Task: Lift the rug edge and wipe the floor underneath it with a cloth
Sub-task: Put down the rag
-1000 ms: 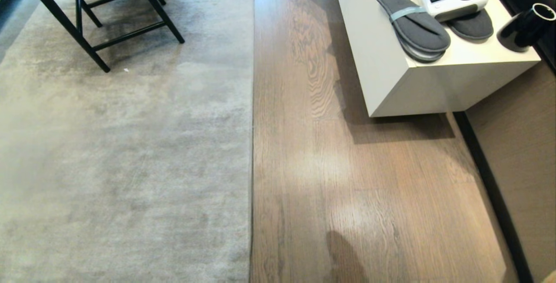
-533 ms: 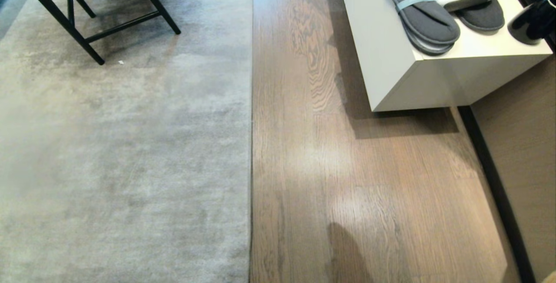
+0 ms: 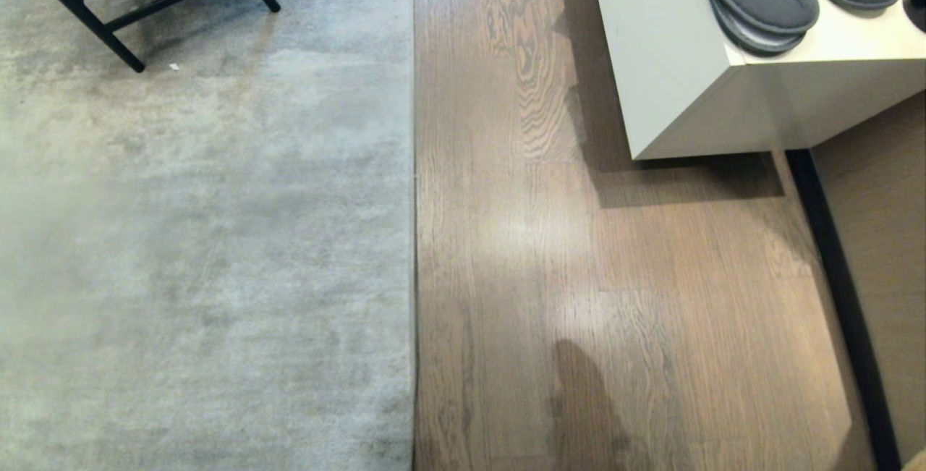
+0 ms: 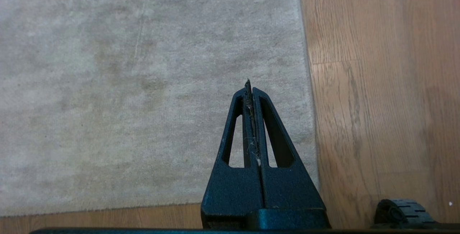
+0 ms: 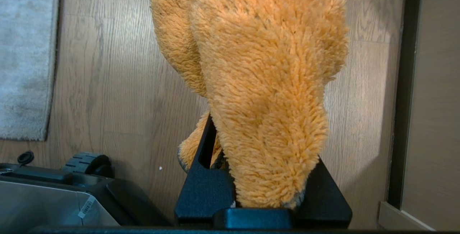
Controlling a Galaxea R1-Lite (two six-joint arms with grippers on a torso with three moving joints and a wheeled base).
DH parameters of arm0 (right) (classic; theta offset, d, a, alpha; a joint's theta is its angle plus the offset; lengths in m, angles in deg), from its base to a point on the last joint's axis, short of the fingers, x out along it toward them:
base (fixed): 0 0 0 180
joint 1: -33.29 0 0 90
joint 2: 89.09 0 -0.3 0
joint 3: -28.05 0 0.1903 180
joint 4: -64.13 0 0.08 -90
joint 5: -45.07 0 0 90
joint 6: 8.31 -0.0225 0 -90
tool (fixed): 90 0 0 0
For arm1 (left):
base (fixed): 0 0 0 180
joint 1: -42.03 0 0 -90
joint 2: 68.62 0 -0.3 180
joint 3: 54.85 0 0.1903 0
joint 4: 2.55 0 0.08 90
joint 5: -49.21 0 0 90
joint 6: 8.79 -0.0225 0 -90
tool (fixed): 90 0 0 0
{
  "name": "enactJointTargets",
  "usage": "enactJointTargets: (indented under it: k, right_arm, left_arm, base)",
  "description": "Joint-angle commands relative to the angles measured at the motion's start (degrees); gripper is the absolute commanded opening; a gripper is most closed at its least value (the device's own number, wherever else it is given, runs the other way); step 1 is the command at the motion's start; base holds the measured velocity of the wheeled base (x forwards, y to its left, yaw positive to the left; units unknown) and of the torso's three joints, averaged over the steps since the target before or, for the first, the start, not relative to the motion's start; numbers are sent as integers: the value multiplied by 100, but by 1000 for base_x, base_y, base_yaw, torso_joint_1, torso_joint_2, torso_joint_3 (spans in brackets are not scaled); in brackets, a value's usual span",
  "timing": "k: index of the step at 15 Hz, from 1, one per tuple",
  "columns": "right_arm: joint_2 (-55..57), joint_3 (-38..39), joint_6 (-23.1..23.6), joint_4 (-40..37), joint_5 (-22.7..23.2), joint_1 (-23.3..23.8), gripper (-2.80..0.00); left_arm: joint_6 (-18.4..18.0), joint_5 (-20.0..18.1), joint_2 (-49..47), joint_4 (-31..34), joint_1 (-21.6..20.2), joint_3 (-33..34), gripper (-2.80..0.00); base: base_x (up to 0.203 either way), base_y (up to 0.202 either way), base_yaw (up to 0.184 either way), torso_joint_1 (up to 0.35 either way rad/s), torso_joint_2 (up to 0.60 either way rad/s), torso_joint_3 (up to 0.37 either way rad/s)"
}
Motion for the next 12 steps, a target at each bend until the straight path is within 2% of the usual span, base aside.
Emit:
enactJointTargets:
  k: [1,12]
  right_arm:
    - [7,1,14,0,3,-1,-280]
    - [7,1,6,0,3,-1,-280]
  left_arm:
    - [-2,1,0,-2,0,1,-280]
    - [7,10,0,-11,0,1,-280]
  base:
    - [0,0,0,-4,2,-203]
    - [0,0,0,3,1,-198]
